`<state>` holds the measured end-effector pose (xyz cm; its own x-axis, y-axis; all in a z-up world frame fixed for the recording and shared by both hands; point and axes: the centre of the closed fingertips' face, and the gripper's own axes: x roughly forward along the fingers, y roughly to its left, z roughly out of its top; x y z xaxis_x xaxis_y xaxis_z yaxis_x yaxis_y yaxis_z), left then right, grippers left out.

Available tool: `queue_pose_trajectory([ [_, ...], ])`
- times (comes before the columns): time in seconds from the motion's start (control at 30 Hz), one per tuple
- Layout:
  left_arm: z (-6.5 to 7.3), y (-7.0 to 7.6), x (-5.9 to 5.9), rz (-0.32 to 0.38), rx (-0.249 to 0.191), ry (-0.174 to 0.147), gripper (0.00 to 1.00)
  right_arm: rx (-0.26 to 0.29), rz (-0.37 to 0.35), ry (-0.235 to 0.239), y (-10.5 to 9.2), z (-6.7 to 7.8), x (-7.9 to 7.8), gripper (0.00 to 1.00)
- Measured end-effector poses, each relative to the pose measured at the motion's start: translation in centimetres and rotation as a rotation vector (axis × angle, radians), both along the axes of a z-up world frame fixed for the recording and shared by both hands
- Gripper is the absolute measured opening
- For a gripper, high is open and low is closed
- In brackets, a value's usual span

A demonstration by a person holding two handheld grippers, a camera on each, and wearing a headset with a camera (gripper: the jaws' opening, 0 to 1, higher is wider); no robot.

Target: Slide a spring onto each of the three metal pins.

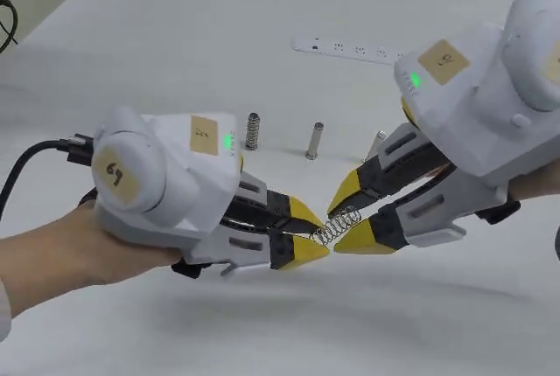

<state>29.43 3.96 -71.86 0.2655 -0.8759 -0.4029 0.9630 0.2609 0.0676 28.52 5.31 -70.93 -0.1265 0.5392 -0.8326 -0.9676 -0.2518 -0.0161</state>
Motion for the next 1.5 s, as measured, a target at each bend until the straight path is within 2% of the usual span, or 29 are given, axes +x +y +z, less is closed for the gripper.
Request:
queue_pose_trajectory([
  [0.5,0.24,-0.21,-0.17,-0.006,-0.007,0.004,0.01,-0.002,0.001,-0.001,0.13,-0.04,-0.21,0.09],
  [0.83,0.24,-0.25,-0.04,-0.003,-0.009,0.003,0.01,0.005,-0.004,0.0,0.13,0.03,-0.18,0.08],
  [1.03,0.15,-0.41,-0.16,0.003,-0.028,0.031,0.02,-0.008,-0.008,0.011,-0.04,-0.03,-0.29,0.08],
  [1.5,0.05,-0.23,-0.17,0.03,-0.044,0.042,0.02,-0.015,0.002,0.019,-0.01,-0.12,-0.45,0.08],
])
